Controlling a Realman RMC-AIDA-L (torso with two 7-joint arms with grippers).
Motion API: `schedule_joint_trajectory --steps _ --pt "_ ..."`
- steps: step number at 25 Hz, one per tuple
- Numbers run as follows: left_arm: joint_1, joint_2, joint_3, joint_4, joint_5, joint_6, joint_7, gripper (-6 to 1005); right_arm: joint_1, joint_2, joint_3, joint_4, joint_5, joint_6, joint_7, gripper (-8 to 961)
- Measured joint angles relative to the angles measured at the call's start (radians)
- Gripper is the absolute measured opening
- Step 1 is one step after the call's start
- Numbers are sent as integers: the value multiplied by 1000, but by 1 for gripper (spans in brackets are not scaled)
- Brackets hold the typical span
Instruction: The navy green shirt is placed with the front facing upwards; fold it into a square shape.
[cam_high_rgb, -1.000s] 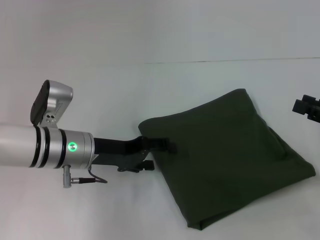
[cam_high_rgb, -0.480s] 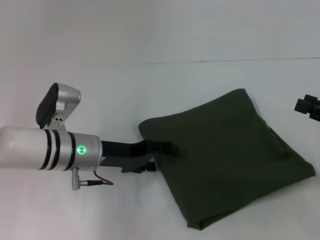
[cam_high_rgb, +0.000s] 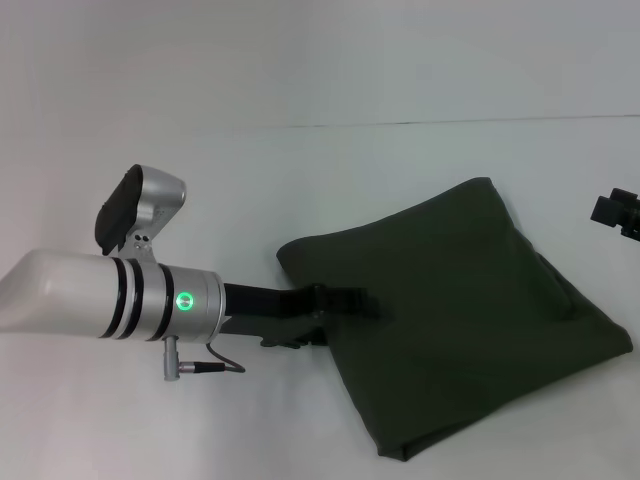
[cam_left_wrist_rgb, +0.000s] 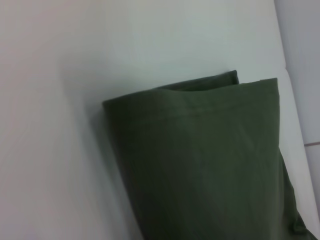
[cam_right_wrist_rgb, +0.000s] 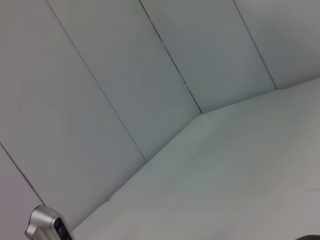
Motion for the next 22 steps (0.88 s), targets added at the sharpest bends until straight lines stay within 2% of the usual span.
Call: schedule_joint_trajectory --steps 4,9,20,22 --pt "-10 0 1 -6 0 -1 -5 950 -1 0 1 0 0 -1 0 610" --pt "-12 0 2 -3 0 4 25 803 -2 0 3 0 0 -10 0 607" --pt "-14 -2 3 -6 -7 9 43 581 -6 0 5 3 0 -11 0 609" --pt "-14 -2 3 -6 -8 9 48 481 -7 0 5 4 0 -11 0 611"
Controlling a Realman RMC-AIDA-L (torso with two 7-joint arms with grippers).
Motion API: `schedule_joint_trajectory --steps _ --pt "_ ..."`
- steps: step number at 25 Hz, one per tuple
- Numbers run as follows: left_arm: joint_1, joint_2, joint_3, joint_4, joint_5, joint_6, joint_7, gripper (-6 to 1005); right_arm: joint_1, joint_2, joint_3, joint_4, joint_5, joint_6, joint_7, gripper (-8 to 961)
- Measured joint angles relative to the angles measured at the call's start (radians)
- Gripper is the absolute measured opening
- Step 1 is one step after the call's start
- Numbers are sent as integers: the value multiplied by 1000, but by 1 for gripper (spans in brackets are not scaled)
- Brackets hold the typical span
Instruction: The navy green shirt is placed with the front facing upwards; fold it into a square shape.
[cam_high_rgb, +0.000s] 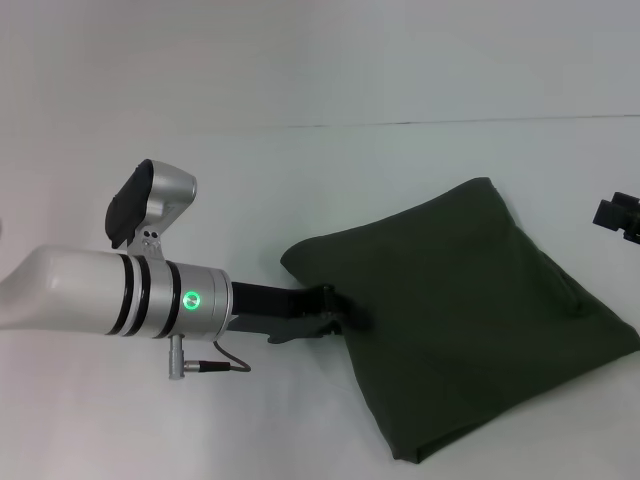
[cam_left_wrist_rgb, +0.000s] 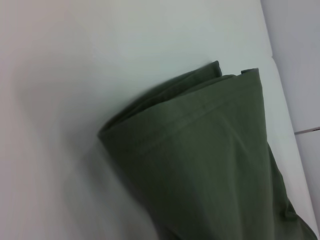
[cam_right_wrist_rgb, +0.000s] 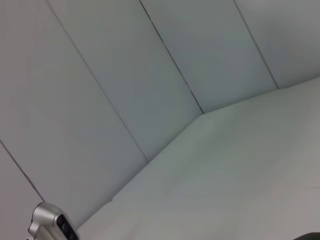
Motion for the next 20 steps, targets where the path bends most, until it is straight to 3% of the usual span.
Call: schedule_joint_trajectory --steps 9,15,20 --pt "3 -3 -7 0 -16 1 36 112 -5 0 1 2 1 1 0 619" --pt "12 4 -9 6 -20 7 58 70 -5 2 1 3 2 4 0 625" --pt "30 44 -17 22 -12 38 62 70 -5 6 1 5 2 10 -2 630"
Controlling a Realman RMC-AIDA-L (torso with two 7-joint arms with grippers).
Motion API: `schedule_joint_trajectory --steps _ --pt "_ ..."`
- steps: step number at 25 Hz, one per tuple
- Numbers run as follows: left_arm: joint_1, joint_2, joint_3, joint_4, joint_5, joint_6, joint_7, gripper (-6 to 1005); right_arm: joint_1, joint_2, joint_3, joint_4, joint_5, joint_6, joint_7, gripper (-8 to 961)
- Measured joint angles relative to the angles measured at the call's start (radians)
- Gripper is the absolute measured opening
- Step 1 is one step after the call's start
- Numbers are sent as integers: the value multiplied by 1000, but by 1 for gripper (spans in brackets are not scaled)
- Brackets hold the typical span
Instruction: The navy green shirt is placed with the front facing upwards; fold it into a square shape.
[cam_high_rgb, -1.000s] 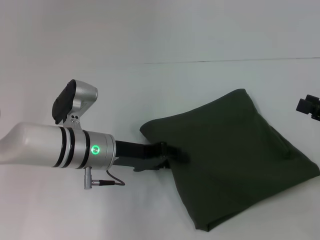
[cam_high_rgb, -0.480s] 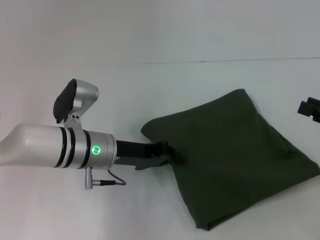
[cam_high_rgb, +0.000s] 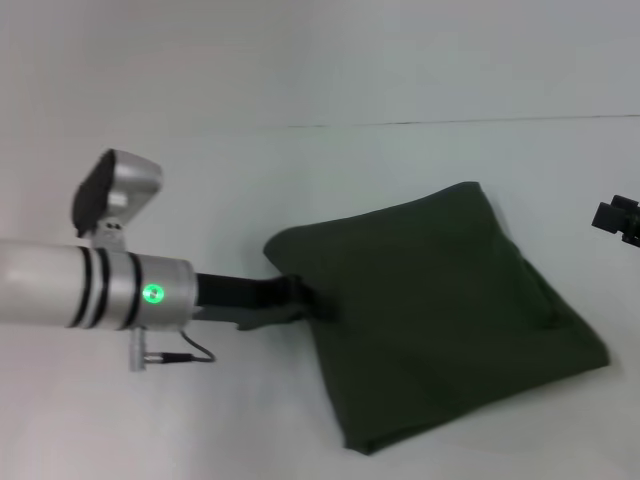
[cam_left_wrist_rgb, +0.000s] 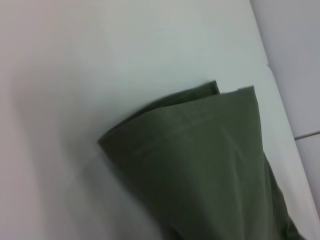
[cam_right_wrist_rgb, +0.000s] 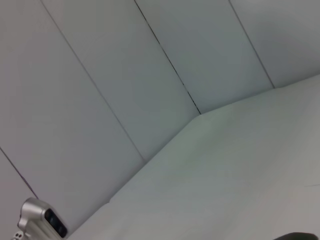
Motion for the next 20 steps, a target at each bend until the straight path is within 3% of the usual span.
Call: schedule_joint_trajectory --steps 5,7,8,12,20 --pt "38 41 -75 44 18 31 16 70 0 2 0 2 0 4 -1 634" --pt "42 46 -87 51 24 35 19 70 2 3 0 6 -1 5 -2 636" --pt "46 61 -149 63 62 45 26 70 4 4 0 8 -1 7 -2 637" --pt "41 79 -228 74 145 53 26 70 9 7 -1 14 -1 10 -3 640" --pt "36 90 -289 86 225 53 27 69 21 9 -6 45 -2 22 -9 648"
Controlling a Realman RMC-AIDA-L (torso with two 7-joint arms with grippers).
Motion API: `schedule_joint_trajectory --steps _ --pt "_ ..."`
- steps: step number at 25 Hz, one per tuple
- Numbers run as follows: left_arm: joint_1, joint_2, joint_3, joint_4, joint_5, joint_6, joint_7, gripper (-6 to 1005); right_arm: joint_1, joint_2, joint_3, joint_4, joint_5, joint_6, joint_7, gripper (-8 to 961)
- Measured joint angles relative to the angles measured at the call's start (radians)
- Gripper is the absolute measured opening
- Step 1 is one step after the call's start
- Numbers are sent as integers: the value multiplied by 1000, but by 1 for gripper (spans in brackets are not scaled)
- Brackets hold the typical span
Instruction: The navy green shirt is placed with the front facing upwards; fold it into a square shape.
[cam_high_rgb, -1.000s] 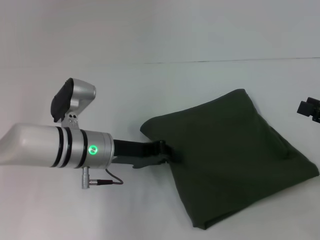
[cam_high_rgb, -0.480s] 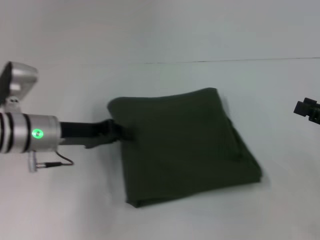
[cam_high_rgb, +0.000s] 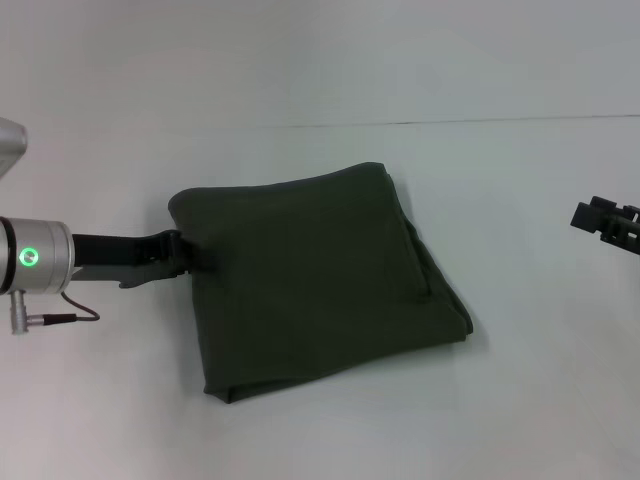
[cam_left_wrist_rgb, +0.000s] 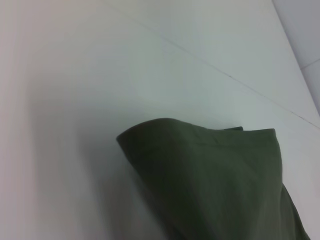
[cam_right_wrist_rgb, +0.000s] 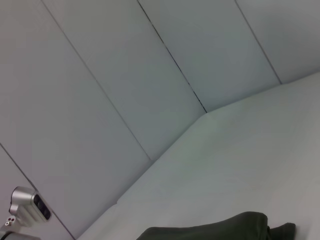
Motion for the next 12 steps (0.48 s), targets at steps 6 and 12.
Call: schedule_joint_trajectory --steps 6,12 --pt "-8 1 5 3 1 -5 21 69 2 0 -3 20 -2 4 -5 653" --pt "-9 2 -5 2 2 -34 22 69 2 0 -3 32 -5 5 -12 659"
